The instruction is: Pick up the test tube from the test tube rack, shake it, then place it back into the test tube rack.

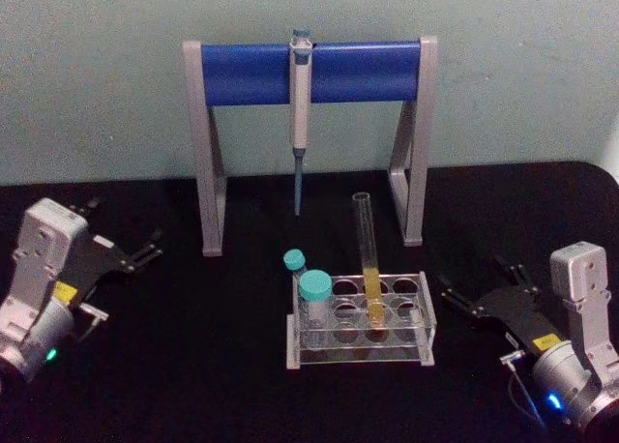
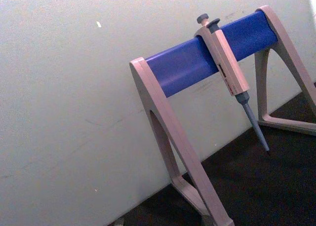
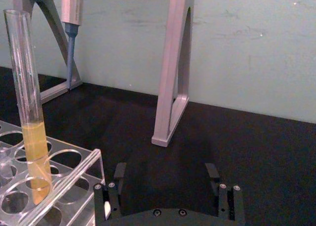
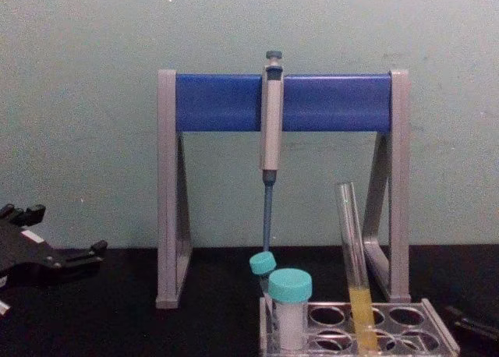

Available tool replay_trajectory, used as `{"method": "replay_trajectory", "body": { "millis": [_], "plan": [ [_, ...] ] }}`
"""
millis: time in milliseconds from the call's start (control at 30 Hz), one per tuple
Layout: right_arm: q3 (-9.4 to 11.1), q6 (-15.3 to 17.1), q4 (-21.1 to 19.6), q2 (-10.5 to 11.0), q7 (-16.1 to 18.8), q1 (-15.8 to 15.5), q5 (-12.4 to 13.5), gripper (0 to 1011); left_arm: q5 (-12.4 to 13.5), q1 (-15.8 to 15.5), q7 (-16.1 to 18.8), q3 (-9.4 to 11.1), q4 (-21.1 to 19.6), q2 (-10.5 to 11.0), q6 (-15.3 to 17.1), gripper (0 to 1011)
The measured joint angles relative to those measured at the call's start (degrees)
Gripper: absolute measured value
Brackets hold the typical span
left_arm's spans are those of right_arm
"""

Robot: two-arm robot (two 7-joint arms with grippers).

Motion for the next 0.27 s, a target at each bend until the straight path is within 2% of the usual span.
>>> {"method": "replay_trajectory", "body": {
  "millis": [267],
  "plan": [
    [0.0, 0.01, 0.0, 0.0, 0.0, 0.0, 0.0, 1000, 0.0, 0.0, 0.0, 0.0, 0.0, 0.0, 0.0, 1010]
  ]
}}
